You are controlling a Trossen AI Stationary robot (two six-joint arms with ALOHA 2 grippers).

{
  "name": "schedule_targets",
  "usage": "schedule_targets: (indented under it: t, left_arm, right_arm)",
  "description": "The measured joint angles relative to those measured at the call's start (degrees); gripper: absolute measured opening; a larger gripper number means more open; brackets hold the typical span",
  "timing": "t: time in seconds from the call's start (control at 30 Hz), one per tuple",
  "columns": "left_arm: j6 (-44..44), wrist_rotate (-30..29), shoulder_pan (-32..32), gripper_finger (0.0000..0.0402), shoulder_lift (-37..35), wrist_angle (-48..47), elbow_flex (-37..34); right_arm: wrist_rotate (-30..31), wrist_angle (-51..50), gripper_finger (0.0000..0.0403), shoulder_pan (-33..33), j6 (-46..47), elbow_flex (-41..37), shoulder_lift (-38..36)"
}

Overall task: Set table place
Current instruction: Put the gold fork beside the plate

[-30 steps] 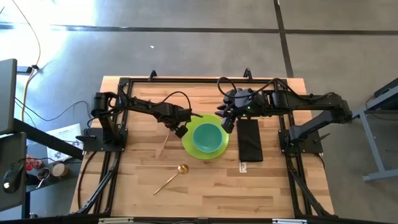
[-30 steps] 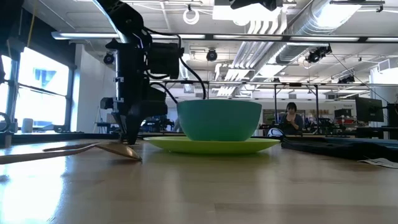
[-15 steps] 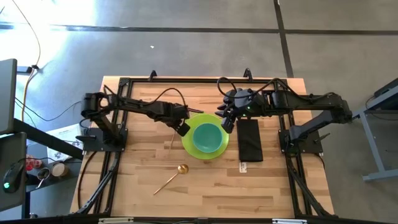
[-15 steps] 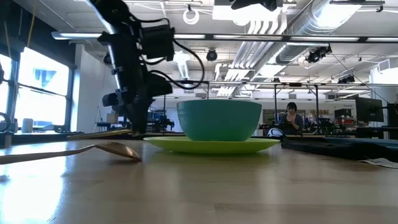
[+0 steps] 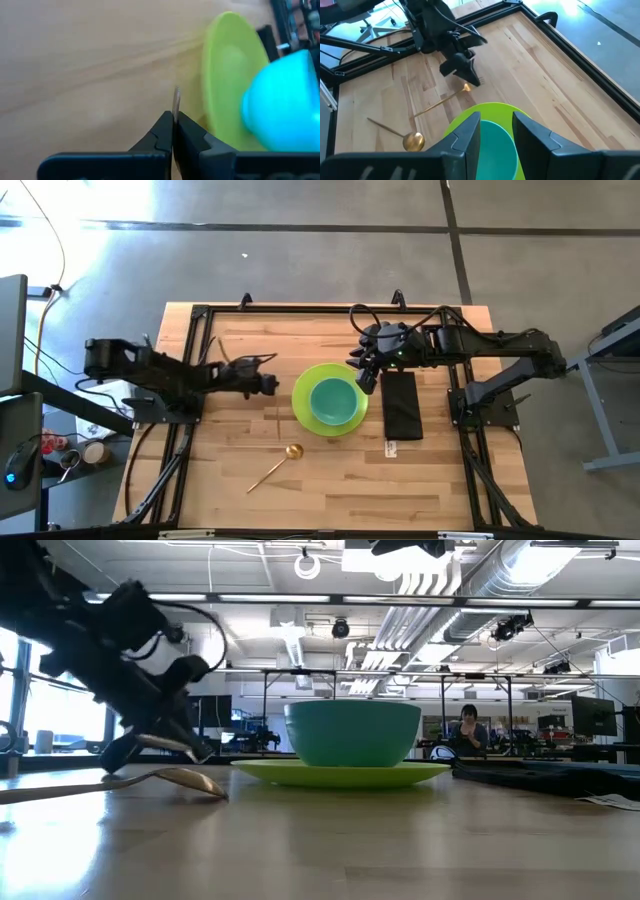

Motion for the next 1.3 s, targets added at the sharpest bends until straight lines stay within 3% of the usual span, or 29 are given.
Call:
schedule_targets:
  t: [0.2,0.5,0.73,0.87,1.03,1.3]
  left_arm:
    - [-1.7,-4.5,-0.1,0.0000,-0.1,16.1,-7.1]
    - [9.0,-9.0,0.1,0.0000,2.9,11.4,-4.6]
    - [11.0,-10.8,-0.1,0.0000,10.8,14.6,-2.5]
    - [12.7,-10.2,-0.1,0.0004,12.1,10.6,0.0]
    - [13.1,-9.7,0.0,0.0045,12.2,2.8,3.1]
    - [13.6,-8.8,-0.1,0.0145,12.3,3.9,3.2]
  right_arm:
    - [0.0,0.0,0.0106,-0.1,0.7,0.0,0.0]
    - [0.0,0.7,0.0106,-0.1,1.2,0.0,0.0]
    - [1.0,0.9,0.0106,-0.1,1.3,0.0,0.0]
    - [1.0,0.9,0.0106,-0.1,1.9,0.0,0.0]
    - [1.0,0.9,0.0106,-0.1,2.4,0.0,0.0]
    - [1.0,0.9,0.0106,-0.1,2.4,0.0,0.0]
